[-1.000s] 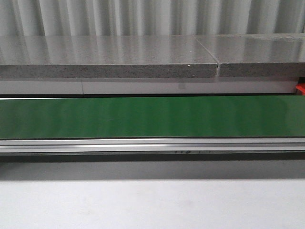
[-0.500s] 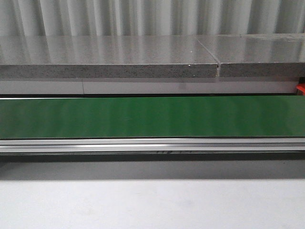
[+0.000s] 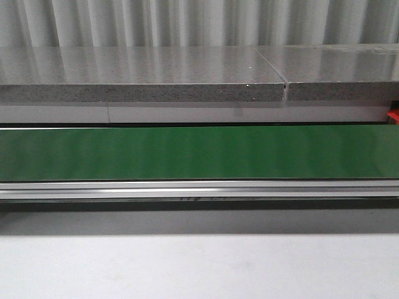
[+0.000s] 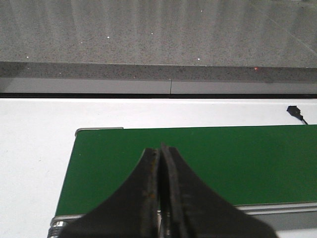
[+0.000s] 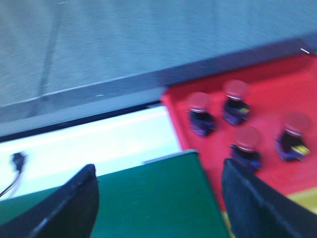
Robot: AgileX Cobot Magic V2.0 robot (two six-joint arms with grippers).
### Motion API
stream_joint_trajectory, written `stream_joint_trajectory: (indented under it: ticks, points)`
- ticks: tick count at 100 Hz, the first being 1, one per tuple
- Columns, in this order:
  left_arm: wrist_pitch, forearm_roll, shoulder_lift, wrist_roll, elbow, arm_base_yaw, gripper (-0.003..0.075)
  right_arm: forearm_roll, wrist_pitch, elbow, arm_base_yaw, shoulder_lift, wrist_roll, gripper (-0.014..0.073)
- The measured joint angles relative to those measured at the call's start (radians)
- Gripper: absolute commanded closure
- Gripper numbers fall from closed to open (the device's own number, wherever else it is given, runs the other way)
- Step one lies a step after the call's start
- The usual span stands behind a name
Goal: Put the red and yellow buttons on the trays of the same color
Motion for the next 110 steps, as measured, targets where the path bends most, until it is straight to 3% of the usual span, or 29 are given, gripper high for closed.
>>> stream_joint_trajectory:
  ticks: [24, 42, 54, 77, 110]
  points:
    - [0.000, 0.000, 0.000, 0.000, 0.000, 0.000, 0.0741, 0.000, 0.086, 0.006, 0.184, -0.122, -0.131, 0.0076]
    - [0.000, 0.000, 0.000, 0.000, 0.000, 0.000, 0.0741, 0.000, 0.113, 0.085, 0.264, -0.261, -0.169, 0.0089]
    - [0.000, 0.000, 0.000, 0.000, 0.000, 0.000, 0.0741, 0.000, 0.139, 0.140, 0.276, -0.349, -0.171, 0.0235]
    - [0.000, 0.000, 0.000, 0.000, 0.000, 0.000, 0.0741, 0.011, 0.176, 0.163, 0.276, -0.461, -0.173, 0.0665]
    - [0.000, 0.000, 0.000, 0.000, 0.000, 0.000, 0.0741, 0.015, 0.203, 0.163, 0.276, -0.466, -0.173, 0.0662]
